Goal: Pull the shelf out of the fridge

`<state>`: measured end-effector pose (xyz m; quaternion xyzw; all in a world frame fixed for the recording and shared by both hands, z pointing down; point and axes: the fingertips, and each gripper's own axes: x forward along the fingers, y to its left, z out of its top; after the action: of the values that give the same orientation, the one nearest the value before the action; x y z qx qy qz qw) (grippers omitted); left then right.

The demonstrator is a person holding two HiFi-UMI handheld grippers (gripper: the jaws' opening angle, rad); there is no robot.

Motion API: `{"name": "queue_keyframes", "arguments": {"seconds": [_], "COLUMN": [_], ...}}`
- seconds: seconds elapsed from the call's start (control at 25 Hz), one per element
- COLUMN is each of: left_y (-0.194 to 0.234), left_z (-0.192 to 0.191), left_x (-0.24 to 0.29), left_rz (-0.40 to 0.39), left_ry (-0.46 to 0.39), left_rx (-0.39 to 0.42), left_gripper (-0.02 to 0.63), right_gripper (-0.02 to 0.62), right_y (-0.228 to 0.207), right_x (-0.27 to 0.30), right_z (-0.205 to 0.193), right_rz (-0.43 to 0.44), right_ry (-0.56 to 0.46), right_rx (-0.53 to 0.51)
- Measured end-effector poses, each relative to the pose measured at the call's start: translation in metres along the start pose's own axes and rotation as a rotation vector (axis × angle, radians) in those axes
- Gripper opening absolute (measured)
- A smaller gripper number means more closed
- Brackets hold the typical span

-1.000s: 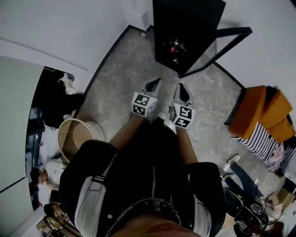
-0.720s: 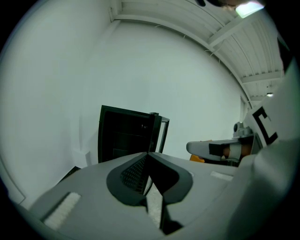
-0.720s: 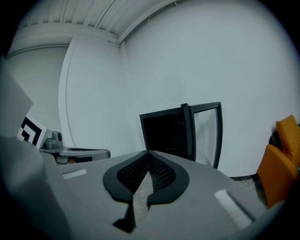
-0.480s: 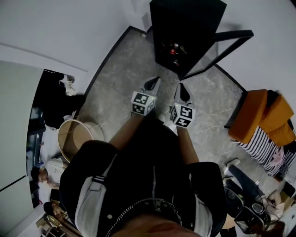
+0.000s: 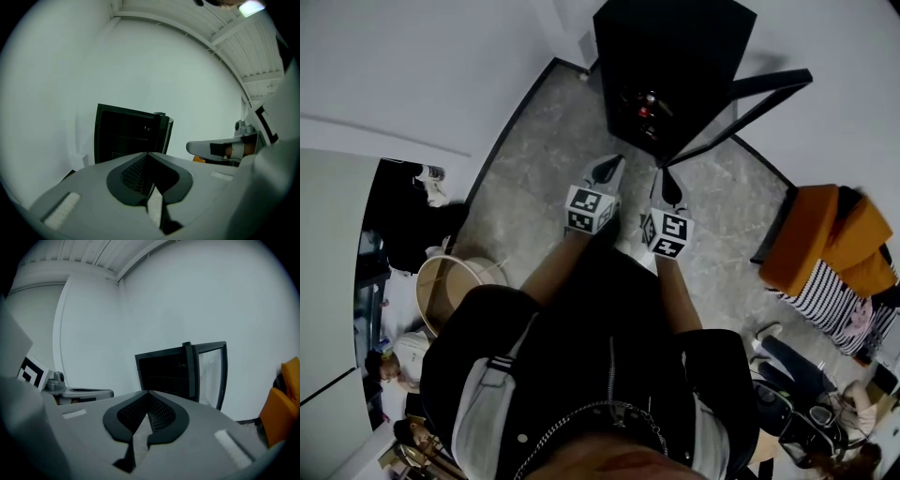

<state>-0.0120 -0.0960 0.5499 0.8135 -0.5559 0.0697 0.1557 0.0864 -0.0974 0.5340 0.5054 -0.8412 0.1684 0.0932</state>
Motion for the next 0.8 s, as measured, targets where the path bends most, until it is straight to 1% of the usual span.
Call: {"name": "queue_keyframes", "arguments": {"seconds": [0.12, 0.24, 0.44, 0.64, 0.8], "left_y": [0.011, 0.027, 0.058, 0.093, 0.119], "left_z": [0.008, 0.018, 0.033, 0.037, 0.041], "left_x": [0.019, 0.038, 0.071, 0.102, 0.13], "left_rz": [-0.004, 0.012, 0.019, 0.01, -0.023], "left_ry": [-0.009, -0.022, -0.042, -0.039, -0.055], "left_rx": [-0.012, -0.022, -0.067, -0.158, -0.243], "left_gripper": [0.01, 0.01, 0.011, 0.01, 0.011], "right_gripper": [0.002, 0.002, 0.002, 0.002, 0.002], "right_y": [-0.005, -0.01, -0.016, -0.013, -0.014], "right_x": [0.017, 0.035, 0.069, 0.097, 0.115], "right_z": [0.009, 0.018, 0.033, 0.042, 0.047], "right_rz": [-0.008, -0.016, -0.037, -0.049, -0.066], "right_ry": [0.003, 0.009, 0.017, 0.033, 0.052], "right_rx": [-0.006, -0.008, -0.012, -0.021, -0.025]}}
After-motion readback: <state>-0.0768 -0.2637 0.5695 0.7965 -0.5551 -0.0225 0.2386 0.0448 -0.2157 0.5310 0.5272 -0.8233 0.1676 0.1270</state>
